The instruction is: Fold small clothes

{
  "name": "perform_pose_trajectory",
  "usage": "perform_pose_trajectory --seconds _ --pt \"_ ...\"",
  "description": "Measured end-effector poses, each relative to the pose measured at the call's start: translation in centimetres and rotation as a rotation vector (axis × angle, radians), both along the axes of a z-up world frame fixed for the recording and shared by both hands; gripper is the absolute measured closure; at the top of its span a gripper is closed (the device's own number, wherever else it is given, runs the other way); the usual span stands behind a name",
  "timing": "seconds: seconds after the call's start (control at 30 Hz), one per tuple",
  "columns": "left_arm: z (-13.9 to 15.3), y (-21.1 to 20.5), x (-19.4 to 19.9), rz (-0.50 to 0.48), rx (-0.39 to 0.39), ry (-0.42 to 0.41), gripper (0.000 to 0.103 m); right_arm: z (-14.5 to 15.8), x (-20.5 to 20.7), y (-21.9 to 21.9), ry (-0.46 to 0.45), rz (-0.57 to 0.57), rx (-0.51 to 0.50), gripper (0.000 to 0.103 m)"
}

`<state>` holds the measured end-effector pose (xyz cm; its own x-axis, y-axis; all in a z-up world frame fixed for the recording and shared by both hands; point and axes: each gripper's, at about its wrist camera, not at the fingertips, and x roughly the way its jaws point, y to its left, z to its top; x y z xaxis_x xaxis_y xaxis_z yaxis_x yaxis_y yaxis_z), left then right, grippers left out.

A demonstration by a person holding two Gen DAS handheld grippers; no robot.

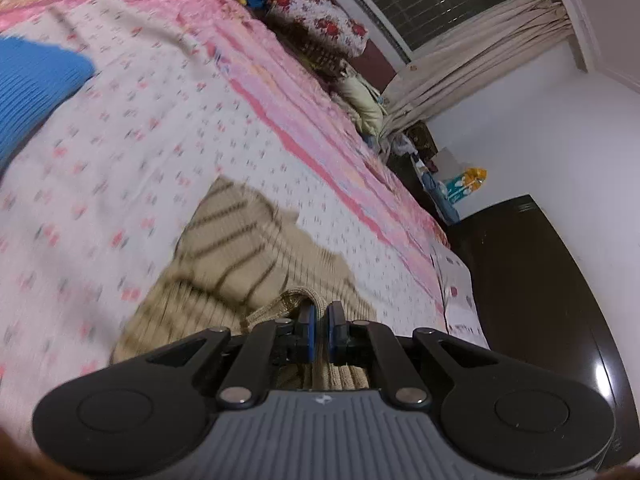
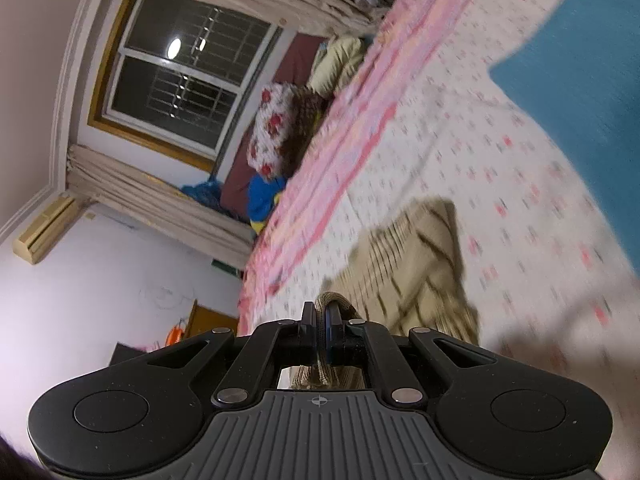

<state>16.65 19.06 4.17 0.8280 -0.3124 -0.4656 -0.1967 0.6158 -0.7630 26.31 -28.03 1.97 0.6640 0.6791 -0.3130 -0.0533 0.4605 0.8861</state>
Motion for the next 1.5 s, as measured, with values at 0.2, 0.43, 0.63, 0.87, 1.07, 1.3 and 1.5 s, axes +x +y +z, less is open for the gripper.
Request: perform_pose_trajectory --seconds 0.2,0.43,0.63,0.87,1.07,1.3,1.5 --pt "-1.5 1.8 6.2 0.028 0.021 0.004 0.091 -1.4 6.8 2.1 0.021 -0.026 -0.05 0.098" --pt "-4.1 3.1 10.7 0.049 0.056 0.041 0.091 -3.6 11.7 4.5 0.046 -0.024 -0.122 0.098" --pt "-4.5 4.2 11.9 0.067 0.05 0.022 0.091 -4.1 13.1 4.8 0.049 -0.036 -0.124 0.098" --pt "-5.6 5.2 13.2 0.126 0.05 0.05 0.09 -4.6 14.5 4.8 0.067 -0.086 -0.133 0.093" --pt "-6.8 5.7 13.3 0.149 0.034 0.101 0.041 -4.1 14.4 5.5 0.035 -0.063 -0.206 0.053" --pt "-5.0 5.5 10.8 0.14 0.123 0.09 0.025 -2.4 12.3 6.3 -0.043 0.026 -0.402 0.048" --pt "-4.7 1.9 7.5 0.045 0.319 0.119 0.024 -3.0 9.1 9.3 -0.11 0.142 -0.642 0.051"
